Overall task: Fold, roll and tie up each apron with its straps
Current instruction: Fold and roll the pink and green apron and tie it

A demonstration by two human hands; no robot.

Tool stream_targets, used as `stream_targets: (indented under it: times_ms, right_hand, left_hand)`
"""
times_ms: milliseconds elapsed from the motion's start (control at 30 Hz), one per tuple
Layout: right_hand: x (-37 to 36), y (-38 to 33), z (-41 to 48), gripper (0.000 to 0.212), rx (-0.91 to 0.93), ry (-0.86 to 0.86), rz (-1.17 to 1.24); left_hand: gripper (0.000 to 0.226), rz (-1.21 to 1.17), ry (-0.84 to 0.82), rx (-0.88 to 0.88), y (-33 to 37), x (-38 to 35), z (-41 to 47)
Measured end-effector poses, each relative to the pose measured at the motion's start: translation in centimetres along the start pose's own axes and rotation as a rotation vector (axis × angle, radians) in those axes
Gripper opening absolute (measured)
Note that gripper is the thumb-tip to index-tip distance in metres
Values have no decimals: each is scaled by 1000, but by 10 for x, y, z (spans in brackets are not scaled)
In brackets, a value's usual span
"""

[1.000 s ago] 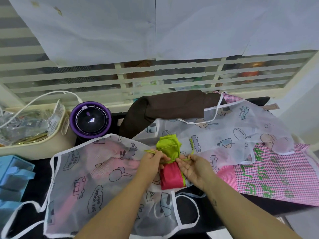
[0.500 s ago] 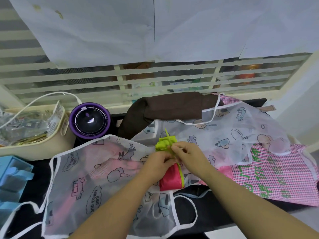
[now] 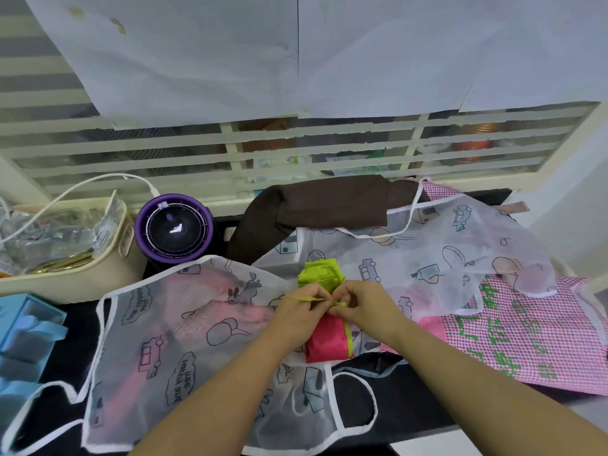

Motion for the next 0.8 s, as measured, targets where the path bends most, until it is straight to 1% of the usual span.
stream_targets:
  times_ms: [67,167,200,267,333,433,533,600,667,733,800]
  right_hand:
    - [-3,0,-1,20,-21,2,12]
    - [-5,-2,-2,10,-41,35,43]
    - [-6,-3,-3,11,-46,46,58]
    - [-7,-3,-4,19,-80,65,105]
    - [-9,1,-4,24,-155,99,173]
    - [-14,7,-3,25,-245,174,221]
    - [-18,5,-1,22,-250,253,193]
    - [-17,1,0,24,-222,300,169]
    - [-17,-5,2,21,-144,294,61]
    - [-16,-9,2,10,-31,228,-69]
    - [-16,-11,3,12,116,142,-214]
  left_hand:
    - [6,35,8,2,0,-1,0]
    - [7,87,-11,77,-2,1,4]
    - [10,89,-16,102,-3,1,5]
    - [6,-26,-4,162,-5,2,7]
    - [16,-91,0,184,-8,2,5]
    - [26,-70,-7,141,-10,0,0]
    - [30,35,64,36,-9,0,-2]
    - [24,79,102,-7,-7,0,-5]
    - [20,94,141,-29,-7,1,-8]
    - [19,85,183,-35,-8,1,-11]
    - [19,53,219,-22,-7,1,-12]
Point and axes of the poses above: each hand's wrist, its own z-axis towards the middle knuckle, its own x-axis out of the back of the hand, y = z × x, the point moved 3 cm from there along z, towards the middle knuckle, and after that the axes turned 10 degrees about y, right-handed, at the moved point
